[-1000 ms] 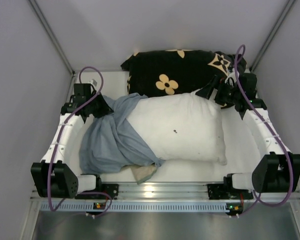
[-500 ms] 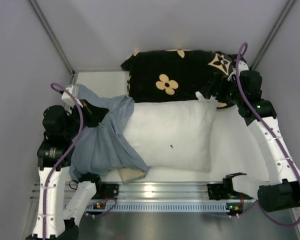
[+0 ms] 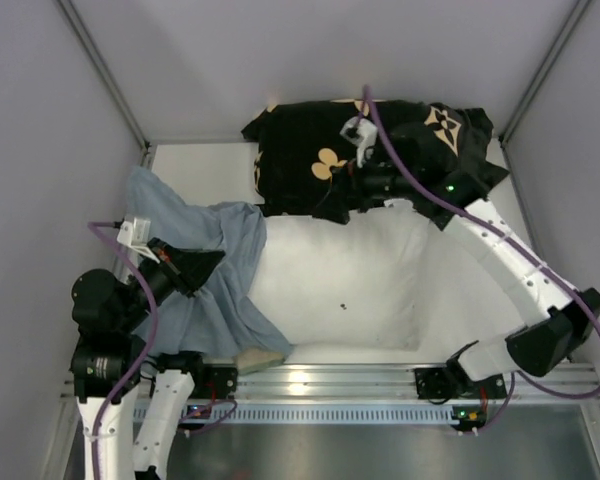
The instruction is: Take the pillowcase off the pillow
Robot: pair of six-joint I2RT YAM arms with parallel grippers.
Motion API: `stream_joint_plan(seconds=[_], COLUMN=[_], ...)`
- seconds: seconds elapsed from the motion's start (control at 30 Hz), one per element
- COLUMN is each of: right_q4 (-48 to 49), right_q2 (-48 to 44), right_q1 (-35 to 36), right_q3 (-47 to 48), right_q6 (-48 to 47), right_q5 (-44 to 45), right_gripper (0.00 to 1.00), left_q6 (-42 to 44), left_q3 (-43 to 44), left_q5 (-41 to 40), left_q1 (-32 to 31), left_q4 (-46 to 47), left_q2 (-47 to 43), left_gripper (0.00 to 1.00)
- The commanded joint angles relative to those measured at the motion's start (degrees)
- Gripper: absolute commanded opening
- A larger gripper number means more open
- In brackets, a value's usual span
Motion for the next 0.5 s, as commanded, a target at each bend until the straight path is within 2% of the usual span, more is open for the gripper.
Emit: stream_joint_plan(seconds=[0.0, 0.13, 0.3, 0.47], right_q4=[-1.47, -3.06, -7.89, -6.93], right_q2=[4.46, 7.37, 11.85, 13.17], right_q1=[7.91, 11.27, 16.7, 21.46], right_q3=[4.79, 3.57, 2.53, -2.56], right_q6=[-9.65, -16.34, -21.0, -19.61], right_q5=[-7.56, -10.2, -9.33, -3.98], right_gripper=[0.99, 0.99, 0.99, 0.98], left_q6=[-2.44, -2.88, -3.85, -3.85], left_q3=[0.6, 2.0, 0.96, 0.95], left_q5=[6.02, 7.07, 6.81, 6.99], left_q1=[0.13, 0.13, 0.13, 0.13], left_q4=[6.49, 5.44, 5.0, 5.08], left_q2=[-4.16, -5.22, -6.01, -6.01], left_gripper=[0.0, 0.0, 0.0, 0.0])
